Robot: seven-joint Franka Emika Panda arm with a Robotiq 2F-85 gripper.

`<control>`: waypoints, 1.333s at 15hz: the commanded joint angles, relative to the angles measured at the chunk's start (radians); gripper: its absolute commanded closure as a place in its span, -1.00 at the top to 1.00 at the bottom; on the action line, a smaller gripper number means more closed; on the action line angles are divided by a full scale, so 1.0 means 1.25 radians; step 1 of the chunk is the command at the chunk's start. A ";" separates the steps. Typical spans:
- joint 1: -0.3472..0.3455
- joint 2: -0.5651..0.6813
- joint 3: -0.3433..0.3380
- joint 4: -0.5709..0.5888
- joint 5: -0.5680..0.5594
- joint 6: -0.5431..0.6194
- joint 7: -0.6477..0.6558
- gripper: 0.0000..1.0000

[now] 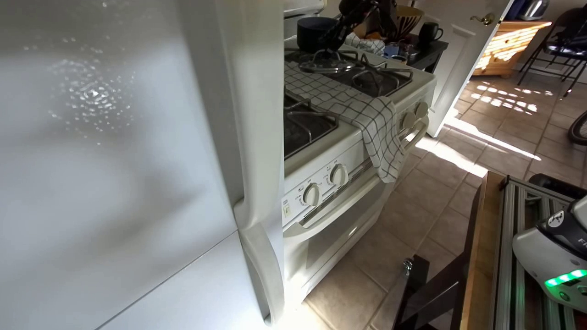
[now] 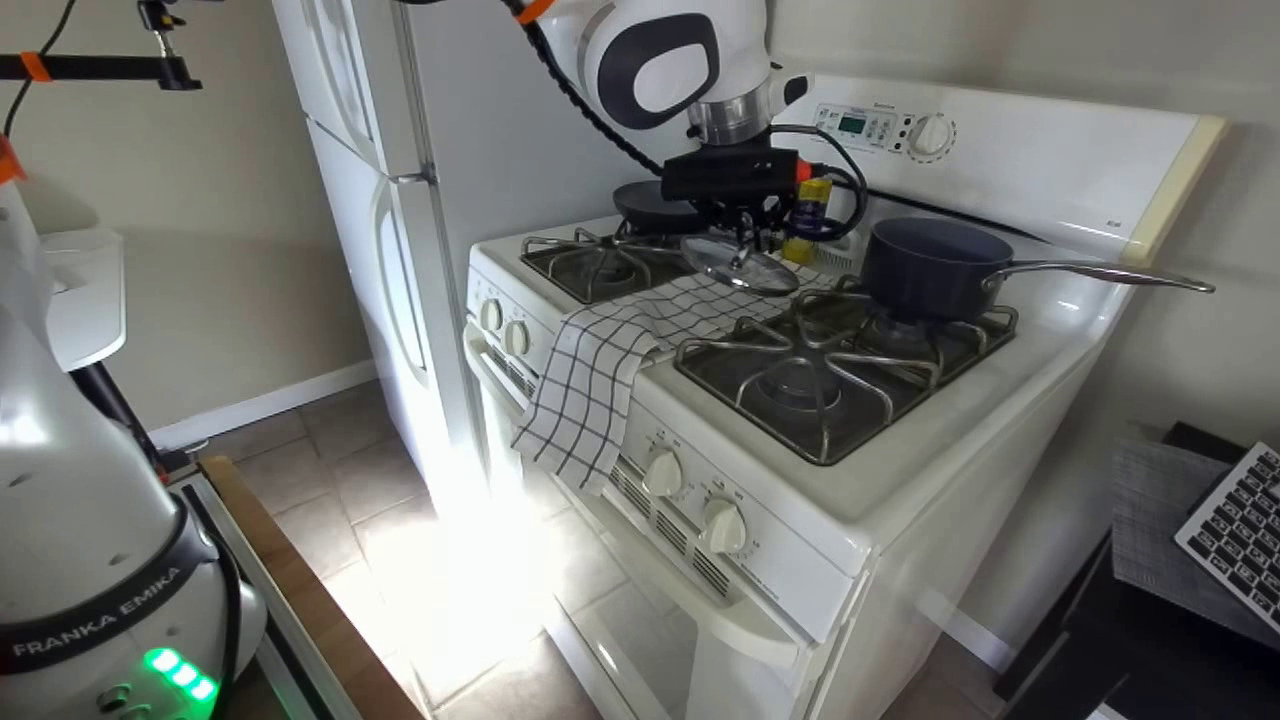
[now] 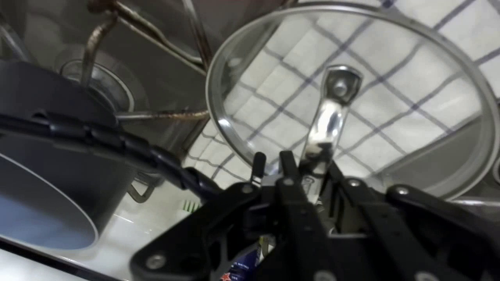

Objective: Remove the glass lid from the black pot.

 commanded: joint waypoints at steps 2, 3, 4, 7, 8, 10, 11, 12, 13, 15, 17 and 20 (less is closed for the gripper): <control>0.006 -0.033 -0.008 -0.066 -0.106 0.117 0.099 -0.91; 0.006 -0.031 -0.007 -0.064 -0.125 0.133 0.107 -0.91; 0.017 -0.028 -0.015 -0.058 -0.130 0.145 0.101 -0.91; 0.023 -0.013 -0.006 -0.037 -0.141 0.146 0.104 -0.91; 0.025 -0.008 0.000 -0.027 -0.130 0.137 0.095 -0.91; 0.028 -0.002 0.021 -0.009 -0.106 0.135 0.073 -0.91; 0.029 0.000 0.030 0.001 -0.102 0.135 0.068 -0.91; 0.026 0.001 0.044 0.011 -0.085 0.136 0.054 -0.91; 0.020 -0.002 0.061 0.018 -0.057 0.130 0.037 -0.91; 0.001 -0.018 0.102 0.036 0.033 0.100 -0.024 -0.10; -0.022 -0.034 0.155 0.065 0.172 0.050 -0.156 0.19; 0.007 -0.017 0.119 0.055 0.093 0.098 -0.076 0.14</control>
